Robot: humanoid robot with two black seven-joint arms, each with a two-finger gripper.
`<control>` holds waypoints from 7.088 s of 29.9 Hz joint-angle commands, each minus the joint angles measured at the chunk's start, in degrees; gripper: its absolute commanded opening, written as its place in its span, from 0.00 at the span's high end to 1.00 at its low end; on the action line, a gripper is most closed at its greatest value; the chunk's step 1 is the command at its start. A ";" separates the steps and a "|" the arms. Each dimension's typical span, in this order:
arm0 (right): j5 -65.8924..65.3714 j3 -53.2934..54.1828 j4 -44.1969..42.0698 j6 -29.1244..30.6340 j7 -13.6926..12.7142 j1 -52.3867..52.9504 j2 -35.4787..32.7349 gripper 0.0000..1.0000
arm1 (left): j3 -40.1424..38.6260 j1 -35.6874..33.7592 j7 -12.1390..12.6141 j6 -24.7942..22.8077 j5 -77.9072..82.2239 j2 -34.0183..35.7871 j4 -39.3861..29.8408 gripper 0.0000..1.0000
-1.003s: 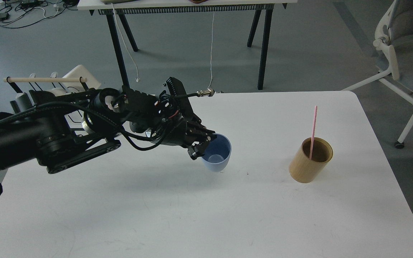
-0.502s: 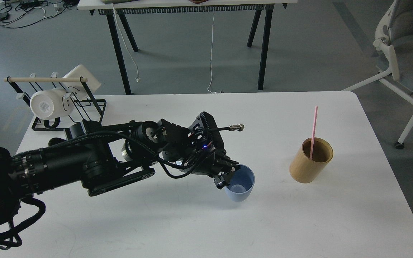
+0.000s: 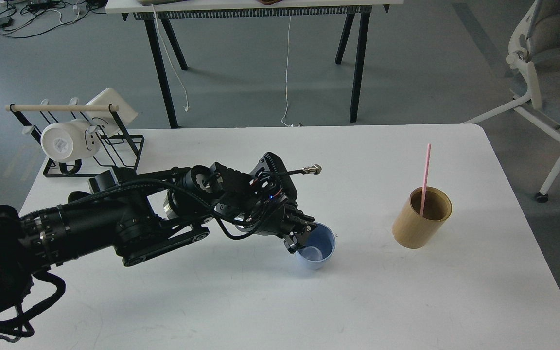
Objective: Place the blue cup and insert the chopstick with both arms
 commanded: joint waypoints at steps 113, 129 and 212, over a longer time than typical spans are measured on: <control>-110.58 -13.83 61.34 -24.84 0.79 -15.73 -20.63 0.97 | -39.51 2.29 -0.72 0.00 -122.90 12.28 39.28 0.00; -105.73 -15.03 63.80 -24.04 0.18 -8.26 -2.37 0.97 | -39.42 1.94 -0.45 0.00 -122.90 12.28 39.20 0.00; -17.67 12.72 4.31 -5.52 1.76 -1.32 20.05 0.01 | -40.48 1.94 -1.16 0.00 -125.18 7.79 39.72 0.00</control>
